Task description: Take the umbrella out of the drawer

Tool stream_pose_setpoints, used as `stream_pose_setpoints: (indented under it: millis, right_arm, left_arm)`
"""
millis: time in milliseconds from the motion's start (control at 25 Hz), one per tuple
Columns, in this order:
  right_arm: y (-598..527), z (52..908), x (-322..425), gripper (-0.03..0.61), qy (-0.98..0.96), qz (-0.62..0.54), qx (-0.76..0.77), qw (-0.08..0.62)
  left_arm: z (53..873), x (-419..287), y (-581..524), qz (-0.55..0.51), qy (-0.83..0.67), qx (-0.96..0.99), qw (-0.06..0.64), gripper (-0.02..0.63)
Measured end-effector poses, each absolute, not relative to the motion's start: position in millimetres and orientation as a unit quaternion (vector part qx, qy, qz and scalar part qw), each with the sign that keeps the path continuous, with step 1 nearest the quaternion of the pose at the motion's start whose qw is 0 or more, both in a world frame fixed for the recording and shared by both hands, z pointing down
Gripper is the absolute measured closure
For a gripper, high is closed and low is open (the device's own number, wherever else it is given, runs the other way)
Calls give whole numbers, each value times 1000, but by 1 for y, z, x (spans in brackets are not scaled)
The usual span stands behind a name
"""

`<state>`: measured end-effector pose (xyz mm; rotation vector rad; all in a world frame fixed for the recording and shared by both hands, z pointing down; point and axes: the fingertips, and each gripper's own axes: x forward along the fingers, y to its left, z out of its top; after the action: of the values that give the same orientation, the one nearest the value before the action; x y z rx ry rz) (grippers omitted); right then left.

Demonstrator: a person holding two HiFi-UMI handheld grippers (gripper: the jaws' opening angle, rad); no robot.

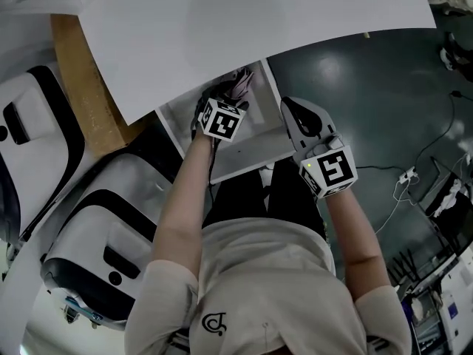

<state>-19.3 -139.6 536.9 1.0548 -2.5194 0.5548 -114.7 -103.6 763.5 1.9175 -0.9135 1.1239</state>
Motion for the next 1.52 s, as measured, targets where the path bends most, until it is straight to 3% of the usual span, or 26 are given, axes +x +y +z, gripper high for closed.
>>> stream_pose_setpoints:
  millis: [400,800,1000,1240,1520]
  right_arm:
    - [-139,556,1,572,-870,222,395,193]
    - [-136,565,10,572,-863,231,404,198]
    - [-137,566,8,572,-857,238,409,203]
    - [-142,553,6,572,-865,236,398,193]
    - [-147,533,2,572,-872,226,393,184]
  left_arm:
    - [792,-120,-120,444,-405,714,360,225]
    - [793,-122,-120,470,-415,705,333,313]
    - [793,-128,-111,466,-412,698,355,377]
    - [787,-127,-83,468,-387,682,407,388]
    - [759,-126,-70,470,-372,686,412,390]
